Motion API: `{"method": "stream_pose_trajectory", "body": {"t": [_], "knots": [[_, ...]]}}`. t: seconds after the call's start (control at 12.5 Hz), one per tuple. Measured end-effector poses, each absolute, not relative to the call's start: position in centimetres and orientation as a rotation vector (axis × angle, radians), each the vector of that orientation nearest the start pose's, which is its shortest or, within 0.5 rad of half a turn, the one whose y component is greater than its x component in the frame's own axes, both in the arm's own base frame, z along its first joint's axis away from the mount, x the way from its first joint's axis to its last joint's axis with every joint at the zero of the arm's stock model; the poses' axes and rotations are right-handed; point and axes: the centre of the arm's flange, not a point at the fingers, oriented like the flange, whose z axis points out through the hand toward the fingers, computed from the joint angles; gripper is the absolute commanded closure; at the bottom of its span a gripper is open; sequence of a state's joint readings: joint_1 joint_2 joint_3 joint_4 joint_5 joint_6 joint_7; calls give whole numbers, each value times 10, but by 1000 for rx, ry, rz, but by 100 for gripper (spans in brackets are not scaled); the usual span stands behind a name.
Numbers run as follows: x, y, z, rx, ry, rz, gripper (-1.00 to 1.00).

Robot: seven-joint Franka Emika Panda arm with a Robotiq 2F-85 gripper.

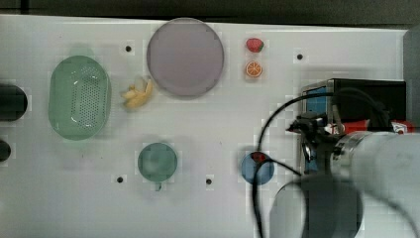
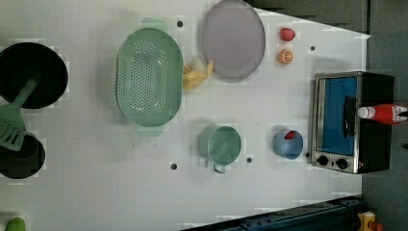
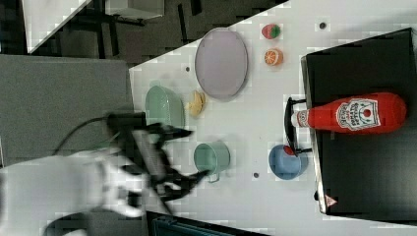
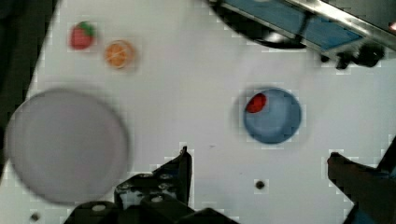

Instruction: Pick Ketchup from oven and place it on table.

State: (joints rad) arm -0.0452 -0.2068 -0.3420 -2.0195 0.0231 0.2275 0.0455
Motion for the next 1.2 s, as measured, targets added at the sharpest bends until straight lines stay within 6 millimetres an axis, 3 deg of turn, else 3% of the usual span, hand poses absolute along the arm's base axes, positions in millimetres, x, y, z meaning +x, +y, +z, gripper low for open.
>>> {"method": "stream_pose_trajectory", "body": {"t": [0.24,0.4,0.56,0.8,0.96,1.2], "knots": [[459,-257,486,-2455,1909,97,-100],[457,-292,467,-2386,2000,67,-100],[458,-319,462,-2353,2070,31,-100],[479,-368,460,-2350,2178,-152,-100],[487,-388,448,-2359,2239,-164,-100],[493,-403,423,-2251,2292,-118,-100]]}}
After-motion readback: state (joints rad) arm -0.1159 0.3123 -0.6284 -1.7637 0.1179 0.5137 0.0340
